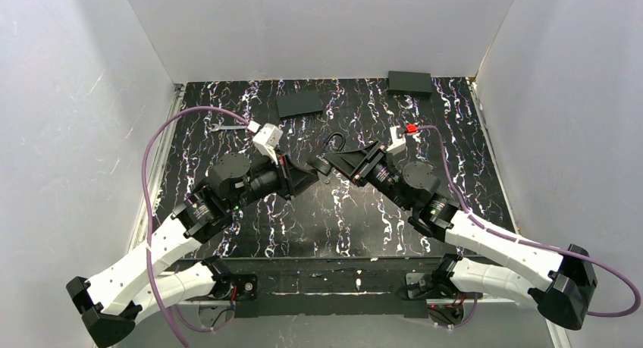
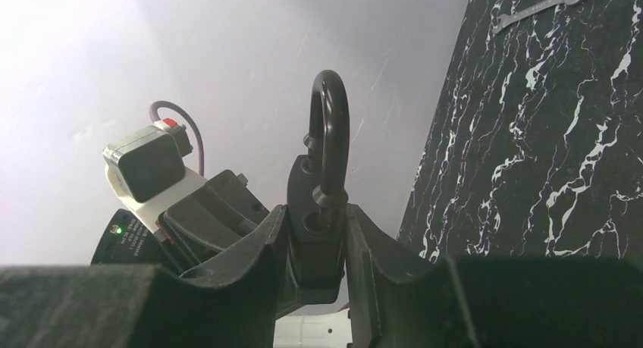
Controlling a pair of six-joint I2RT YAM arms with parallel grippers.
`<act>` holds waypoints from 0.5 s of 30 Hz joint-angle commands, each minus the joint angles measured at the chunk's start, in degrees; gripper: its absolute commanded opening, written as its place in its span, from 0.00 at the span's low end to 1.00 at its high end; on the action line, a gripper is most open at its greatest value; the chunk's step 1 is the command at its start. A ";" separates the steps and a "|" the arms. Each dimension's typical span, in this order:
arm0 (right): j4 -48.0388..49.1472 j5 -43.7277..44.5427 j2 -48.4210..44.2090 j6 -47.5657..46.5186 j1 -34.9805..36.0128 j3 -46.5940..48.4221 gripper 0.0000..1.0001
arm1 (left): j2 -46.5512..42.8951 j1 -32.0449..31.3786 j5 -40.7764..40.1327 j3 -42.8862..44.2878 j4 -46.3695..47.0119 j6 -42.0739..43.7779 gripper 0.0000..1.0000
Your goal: Unlock with the key
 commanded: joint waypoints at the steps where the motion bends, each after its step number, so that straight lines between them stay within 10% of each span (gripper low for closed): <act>1: 5.33 0.50 -1.21 1.33 0.15 4.46 0.01 | -0.33 0.30 -0.75 1.68 -0.56 2.07 0.00; 5: 3.53 1.31 -1.56 1.60 0.15 5.00 0.01 | -0.77 0.26 -1.59 1.58 -1.50 3.15 0.08; 15: 2.32 2.98 -2.34 1.67 0.15 4.90 0.01 | -3.88 0.31 -4.41 1.72 -5.58 5.24 0.83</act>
